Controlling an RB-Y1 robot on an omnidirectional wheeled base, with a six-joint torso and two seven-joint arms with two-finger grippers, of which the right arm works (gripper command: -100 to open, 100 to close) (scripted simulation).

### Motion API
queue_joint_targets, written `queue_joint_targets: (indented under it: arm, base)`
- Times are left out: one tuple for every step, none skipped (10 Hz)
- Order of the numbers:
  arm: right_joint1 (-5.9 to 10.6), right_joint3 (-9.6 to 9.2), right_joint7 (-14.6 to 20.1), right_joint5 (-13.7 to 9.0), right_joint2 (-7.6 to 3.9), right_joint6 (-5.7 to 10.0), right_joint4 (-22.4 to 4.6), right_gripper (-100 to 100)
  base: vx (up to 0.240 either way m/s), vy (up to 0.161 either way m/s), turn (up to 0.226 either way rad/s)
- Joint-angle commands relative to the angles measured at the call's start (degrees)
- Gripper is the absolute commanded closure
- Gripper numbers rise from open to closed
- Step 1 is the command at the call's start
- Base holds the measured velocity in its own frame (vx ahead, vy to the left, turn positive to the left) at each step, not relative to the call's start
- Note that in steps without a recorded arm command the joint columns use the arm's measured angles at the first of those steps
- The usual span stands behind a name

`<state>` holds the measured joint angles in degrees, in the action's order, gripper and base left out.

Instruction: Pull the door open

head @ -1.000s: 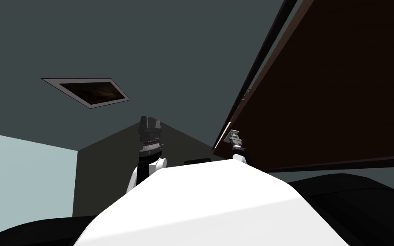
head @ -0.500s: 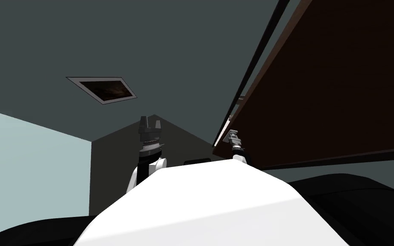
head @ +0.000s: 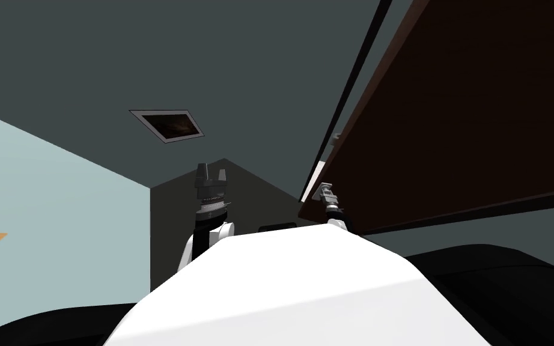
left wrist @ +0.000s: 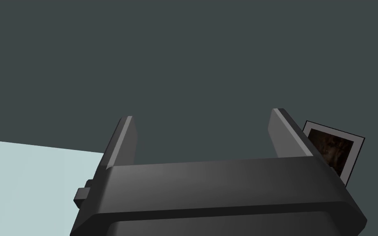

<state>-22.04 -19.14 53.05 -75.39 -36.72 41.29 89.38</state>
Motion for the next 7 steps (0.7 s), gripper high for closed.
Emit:
queue_joint_targets:
  arm:
    - [-0.11, -0.55, 0.5, 0.4, -0.53, -0.07, 0.6, 100]
    - [-0.09, -0.88, 0.9, 0.6, -0.83, -0.03, 0.7, 100]
    - [-0.09, -0.67, 0.6, 0.5, -0.61, -0.06, 0.5, 100]
    - [-0.13, -1.41, 1.5, 1.0, -1.24, -0.03, 0.5, 100]
    - [-0.11, -1.67, 2.0, 1.2, -1.58, 0.06, 0.4, 100]
    - [-0.08, -1.96, 2.5, 1.5, -1.95, 0.17, 0.4, 100]
    - [-0.05, -2.27, 3.0, 1.7, -2.35, 0.28, 0.4, 100]
  base:
    - [-0.250, -0.026, 0.109]
    - [-0.252, -0.027, 0.104]
    - [-0.103, -0.009, 0.032]
    - [-0.171, -0.012, 0.127]
    - [-0.237, -0.018, 0.144]
    - [-0.216, -0.012, 0.105]
    - [-0.211, -0.027, 0.134]
